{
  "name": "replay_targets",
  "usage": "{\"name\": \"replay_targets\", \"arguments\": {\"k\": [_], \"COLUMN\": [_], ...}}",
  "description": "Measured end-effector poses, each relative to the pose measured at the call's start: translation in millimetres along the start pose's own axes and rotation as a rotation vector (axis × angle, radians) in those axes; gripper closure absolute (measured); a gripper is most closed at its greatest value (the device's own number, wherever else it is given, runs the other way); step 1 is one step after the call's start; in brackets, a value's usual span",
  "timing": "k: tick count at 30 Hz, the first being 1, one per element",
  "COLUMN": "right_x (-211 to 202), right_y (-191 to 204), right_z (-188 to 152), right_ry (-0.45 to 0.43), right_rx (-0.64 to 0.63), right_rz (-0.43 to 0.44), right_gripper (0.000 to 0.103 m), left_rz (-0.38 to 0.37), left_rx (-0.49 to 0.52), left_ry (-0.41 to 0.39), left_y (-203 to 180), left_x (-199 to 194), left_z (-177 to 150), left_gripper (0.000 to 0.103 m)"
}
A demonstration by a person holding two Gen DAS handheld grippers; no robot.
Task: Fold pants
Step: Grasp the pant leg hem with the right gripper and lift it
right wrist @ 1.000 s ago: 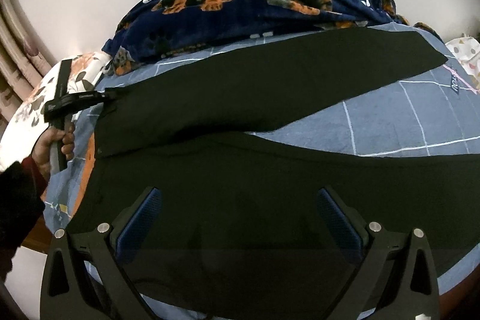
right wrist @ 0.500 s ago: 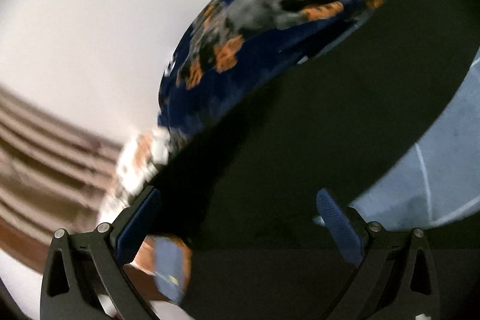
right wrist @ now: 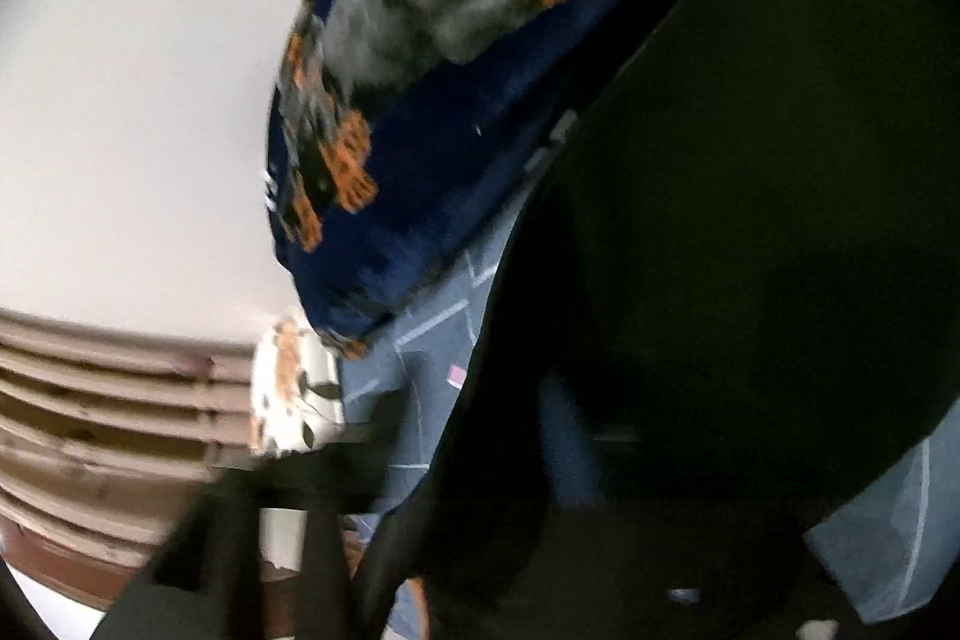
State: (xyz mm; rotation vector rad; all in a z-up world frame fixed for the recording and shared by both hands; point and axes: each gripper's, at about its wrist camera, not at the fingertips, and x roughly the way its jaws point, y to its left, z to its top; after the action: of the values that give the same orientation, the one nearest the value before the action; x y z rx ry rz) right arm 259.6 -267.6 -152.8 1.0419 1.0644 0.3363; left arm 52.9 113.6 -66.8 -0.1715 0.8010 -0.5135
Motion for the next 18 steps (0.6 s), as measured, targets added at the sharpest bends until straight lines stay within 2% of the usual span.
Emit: {"name": "replay_targets", "arguments": {"k": [2,5,10,13,18], "right_x": [-0.8,-20.6,-69.1,-90.0,-104.0], "right_y": [-3.9,-3.5,-26.3,-50.5,-81.0], "right_z": [-2.0,-23.0,-90.2,-136.7,-195.9], "right_ry": [0.007,-0.015,-0.033,-0.014,0.024], "right_rx": [-0.003,-0.066,-0.086,-0.048,0.021], "right_rz": [-0.009,-0.016,-0.006,-0.007,-0.021], "right_gripper": [0.094,0.096,0.097,0.097,0.100], "left_rz": [0.007,0.015,0.024,0.044,0.059], "left_rx": [-0.007,-0.034,-0.099,-0.088,-0.046], "left_ry": [0.011,0.016,0.060,0.099,0.173], "left_y": [2.4,13.3,37.2,39.7,32.5], "left_x": [-0.6,-5.9,-12.5,-13.2,-10.4], "left_z": [0.1,0.3,-5.8,-15.5,-38.3], "left_gripper": [0.093,0.093,0.092,0.092,0.090]}}
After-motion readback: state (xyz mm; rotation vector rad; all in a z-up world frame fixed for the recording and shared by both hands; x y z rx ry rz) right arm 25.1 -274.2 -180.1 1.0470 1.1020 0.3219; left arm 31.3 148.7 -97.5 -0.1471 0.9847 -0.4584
